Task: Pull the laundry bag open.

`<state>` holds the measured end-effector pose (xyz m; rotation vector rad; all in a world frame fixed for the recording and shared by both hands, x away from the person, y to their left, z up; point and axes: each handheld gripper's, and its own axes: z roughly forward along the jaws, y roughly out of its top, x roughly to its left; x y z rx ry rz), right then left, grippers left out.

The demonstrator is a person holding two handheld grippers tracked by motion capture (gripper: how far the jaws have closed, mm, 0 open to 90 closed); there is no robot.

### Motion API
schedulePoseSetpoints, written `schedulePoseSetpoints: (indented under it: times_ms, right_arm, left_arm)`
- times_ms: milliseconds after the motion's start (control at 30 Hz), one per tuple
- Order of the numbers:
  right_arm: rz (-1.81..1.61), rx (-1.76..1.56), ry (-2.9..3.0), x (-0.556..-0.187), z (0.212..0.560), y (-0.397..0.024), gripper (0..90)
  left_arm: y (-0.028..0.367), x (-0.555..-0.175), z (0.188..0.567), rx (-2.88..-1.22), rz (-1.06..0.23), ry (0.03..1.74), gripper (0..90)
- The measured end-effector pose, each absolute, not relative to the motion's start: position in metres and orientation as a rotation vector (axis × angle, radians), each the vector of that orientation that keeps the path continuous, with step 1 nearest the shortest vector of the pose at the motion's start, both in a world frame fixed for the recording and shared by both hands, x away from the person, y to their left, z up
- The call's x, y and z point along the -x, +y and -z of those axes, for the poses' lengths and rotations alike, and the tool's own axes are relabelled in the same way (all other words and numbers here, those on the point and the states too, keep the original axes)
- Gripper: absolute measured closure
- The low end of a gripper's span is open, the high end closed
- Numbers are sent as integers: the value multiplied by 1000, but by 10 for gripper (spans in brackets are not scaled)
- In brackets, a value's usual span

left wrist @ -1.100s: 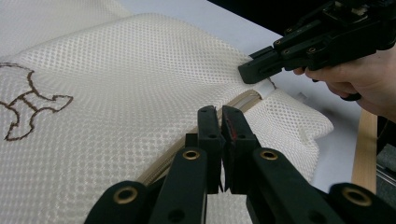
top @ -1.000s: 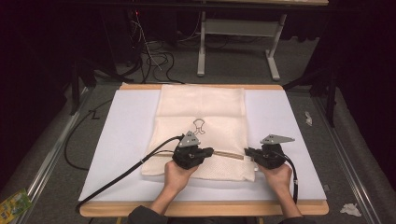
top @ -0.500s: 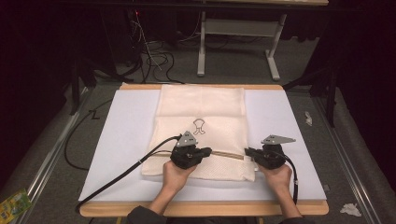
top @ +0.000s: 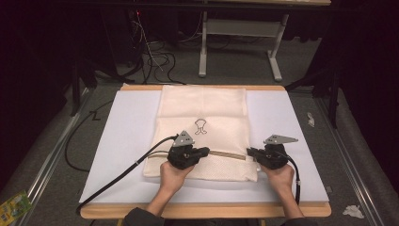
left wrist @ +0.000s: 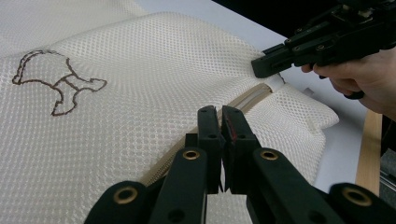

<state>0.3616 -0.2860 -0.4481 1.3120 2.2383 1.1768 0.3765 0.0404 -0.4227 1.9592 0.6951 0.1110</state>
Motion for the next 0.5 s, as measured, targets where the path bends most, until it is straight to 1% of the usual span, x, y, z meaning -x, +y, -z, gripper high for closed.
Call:
schedulePoseSetpoints:
  times_ms: [500]
  right_arm:
    - [-1190, -1331, 2233, -363, 448, -290, 885]
  left_arm:
    - [48, -377, 425, -1962, -111, 712, 871]
